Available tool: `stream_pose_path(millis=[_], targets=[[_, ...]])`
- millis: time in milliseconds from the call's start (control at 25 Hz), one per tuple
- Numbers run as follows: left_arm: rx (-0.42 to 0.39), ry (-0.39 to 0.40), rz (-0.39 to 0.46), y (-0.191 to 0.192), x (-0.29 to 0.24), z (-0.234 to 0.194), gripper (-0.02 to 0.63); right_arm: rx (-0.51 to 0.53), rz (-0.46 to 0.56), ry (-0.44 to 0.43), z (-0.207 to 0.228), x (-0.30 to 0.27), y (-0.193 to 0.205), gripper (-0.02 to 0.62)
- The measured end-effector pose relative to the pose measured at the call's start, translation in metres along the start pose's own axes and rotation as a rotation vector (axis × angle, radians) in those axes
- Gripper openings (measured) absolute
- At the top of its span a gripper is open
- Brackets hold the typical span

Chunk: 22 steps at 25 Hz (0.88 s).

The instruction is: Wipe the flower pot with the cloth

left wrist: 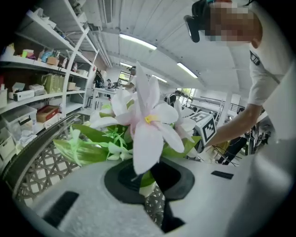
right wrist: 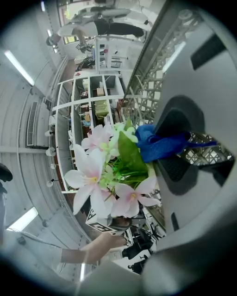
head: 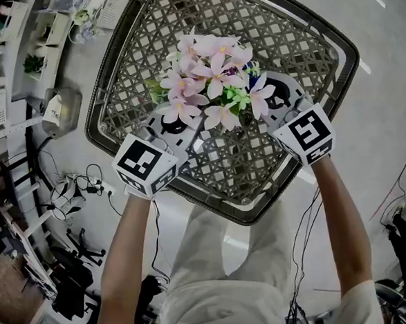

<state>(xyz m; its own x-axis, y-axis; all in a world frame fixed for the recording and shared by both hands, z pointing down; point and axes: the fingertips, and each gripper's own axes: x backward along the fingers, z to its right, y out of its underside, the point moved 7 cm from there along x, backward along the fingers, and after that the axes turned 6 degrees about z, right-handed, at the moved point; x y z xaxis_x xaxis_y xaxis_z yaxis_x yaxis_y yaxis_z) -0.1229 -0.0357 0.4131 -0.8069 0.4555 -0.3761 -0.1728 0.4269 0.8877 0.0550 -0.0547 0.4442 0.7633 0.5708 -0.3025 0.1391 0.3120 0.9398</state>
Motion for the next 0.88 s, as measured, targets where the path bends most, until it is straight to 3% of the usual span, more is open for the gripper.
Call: stream_pose_path(millis=[80, 160, 240, 440, 640, 880], targets=[[-0.040, 0.002, -0.031, -0.002, 0.005, -0.003, 0.034, -0.003, 0.003, 0.002, 0.000, 0.000, 0.001, 0.120], [-0.064, -0.023, -0.045, -0.004, 0.010, -0.010, 0.161, -0.005, 0.006, 0.002, -0.001, -0.001, 0.001, 0.120], [-0.058, -0.047, -0.038, -0.004, 0.014, -0.019, 0.166, -0.007, 0.008, 0.002, -0.001, -0.001, 0.001, 0.120], [-0.077, -0.061, -0.023, -0.002, 0.009, -0.027, 0.051, -0.007, 0.007, -0.007, -0.001, 0.000, 0.002, 0.120], [-0.164, -0.011, -0.009, -0.003, -0.004, -0.021, 0.026, -0.008, 0.007, -0.034, -0.004, -0.004, -0.002, 0.120], [-0.121, 0.040, 0.024, -0.002, -0.007, -0.022, 0.021, -0.017, -0.002, -0.055, -0.008, -0.002, 0.000, 0.120]])
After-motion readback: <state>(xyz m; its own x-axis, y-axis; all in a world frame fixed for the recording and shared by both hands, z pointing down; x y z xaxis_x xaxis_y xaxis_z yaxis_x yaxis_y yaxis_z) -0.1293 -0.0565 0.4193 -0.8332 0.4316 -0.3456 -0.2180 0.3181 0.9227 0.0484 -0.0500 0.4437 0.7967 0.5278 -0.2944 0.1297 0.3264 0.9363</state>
